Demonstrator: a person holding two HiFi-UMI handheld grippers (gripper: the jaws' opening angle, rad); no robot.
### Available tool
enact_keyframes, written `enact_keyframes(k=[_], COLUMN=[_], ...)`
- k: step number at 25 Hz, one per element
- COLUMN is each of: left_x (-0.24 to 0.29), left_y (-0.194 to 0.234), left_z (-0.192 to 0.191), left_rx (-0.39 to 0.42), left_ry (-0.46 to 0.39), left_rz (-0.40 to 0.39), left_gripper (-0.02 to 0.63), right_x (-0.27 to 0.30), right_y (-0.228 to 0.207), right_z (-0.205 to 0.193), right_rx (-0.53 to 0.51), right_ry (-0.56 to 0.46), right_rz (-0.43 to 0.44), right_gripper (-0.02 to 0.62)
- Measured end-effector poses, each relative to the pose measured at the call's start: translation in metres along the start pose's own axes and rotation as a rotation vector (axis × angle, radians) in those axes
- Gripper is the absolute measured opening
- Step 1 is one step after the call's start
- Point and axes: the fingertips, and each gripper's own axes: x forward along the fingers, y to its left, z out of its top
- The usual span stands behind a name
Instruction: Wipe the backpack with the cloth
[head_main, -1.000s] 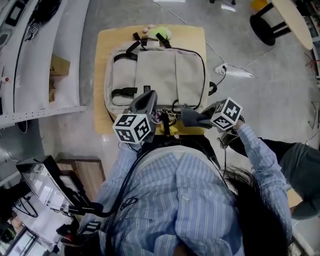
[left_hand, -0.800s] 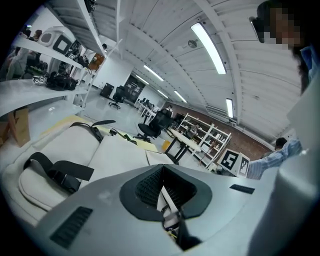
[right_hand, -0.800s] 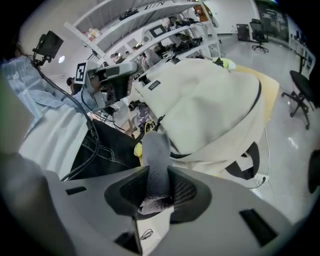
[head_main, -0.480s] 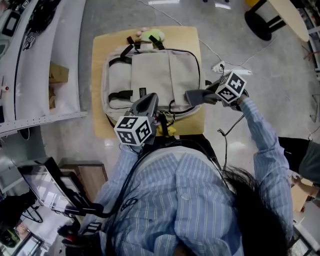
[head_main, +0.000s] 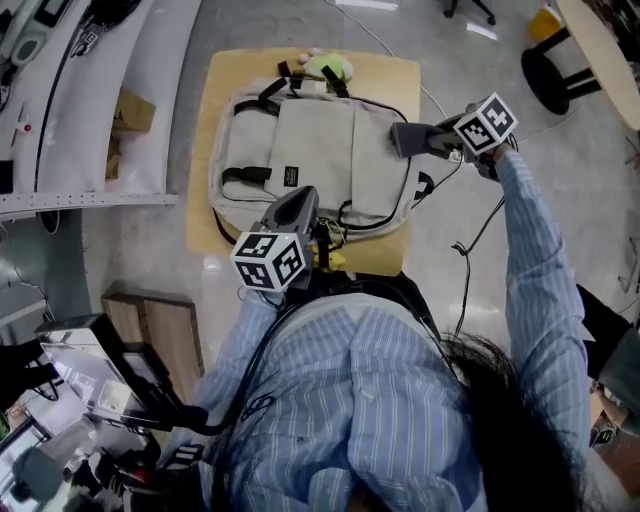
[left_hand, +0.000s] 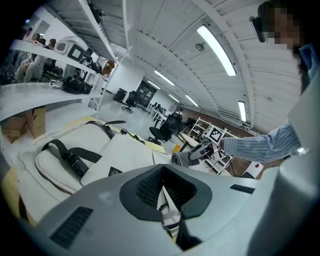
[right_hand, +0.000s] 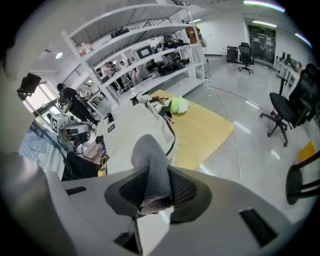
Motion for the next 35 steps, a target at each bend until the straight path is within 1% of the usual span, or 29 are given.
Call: enact_keyframes(k=[5, 8, 11, 14, 19, 22, 25, 28, 30, 33, 35], left_x=[0.001, 0.0, -0.002, -0.004, -0.009, -0.012, -0.014, -0.015, -0.013, -0.012, -0.019], left_y=[-0.007, -0.011, -0.012, -0.008, -0.004, -0.005, -0.003, -0.009, -0.017, -0.026, -0.037], left_z=[-0.009, -0.014, -0.015, -0.015, -0.009, -0.012, -0.017, -0.022, -0.026, -0.027, -0.03], left_rx=[-0.019, -0.023, -0.021, -0.02, -0.003, 0.024, 0.06, 0.108, 0.132, 0.137, 0.135], left_ry=[-0.009, -0.007, -0.007, -0.004, 0.003, 0.032, 0.067, 0.102, 0.115, 0.116, 0.11], left_rz=[0.044, 0.063, 0.071, 0.069, 0.032, -0.024, -0.078, -0.127, -0.159, -0.184, -0.183], left_gripper=[0.005, 0.005, 0.005, 0.005, 0.005, 0.005, 0.005, 0.005, 0.005, 0.005, 0.005], right_x=[-0.003, 0.001, 0.005, 0.0, -0.021, -0.024, -0.02, -0.011, -0.006, -0.004, -0.008], right_y=[-0.036, -0.051, -0.052, -0.041, 0.008, 0.046, 0.091, 0.14, 0.164, 0.187, 0.204], right_z=[0.026, 0.034, 0.034, 0.026, 0.003, -0.028, -0.059, -0.09, -0.106, -0.113, -0.112], right_rx=[-0.014, -0.001, 0.023, 0.081, 0.208, 0.302, 0.427, 0.546, 0.613, 0.677, 0.69], right_ry=[-0.022, -0.045, -0.078, -0.148, -0.333, -0.421, -0.522, -0.615, -0.659, -0.715, -0.755], right_rz=[-0.029, -0.041, -0.04, -0.044, -0.027, -0.046, -0.073, -0.064, -0.062, -0.059, -0.039], right_gripper=[0.106, 0.106, 0.106, 0.106, 0.106, 0.106, 0.106, 0.106, 0.106, 0.106, 0.106])
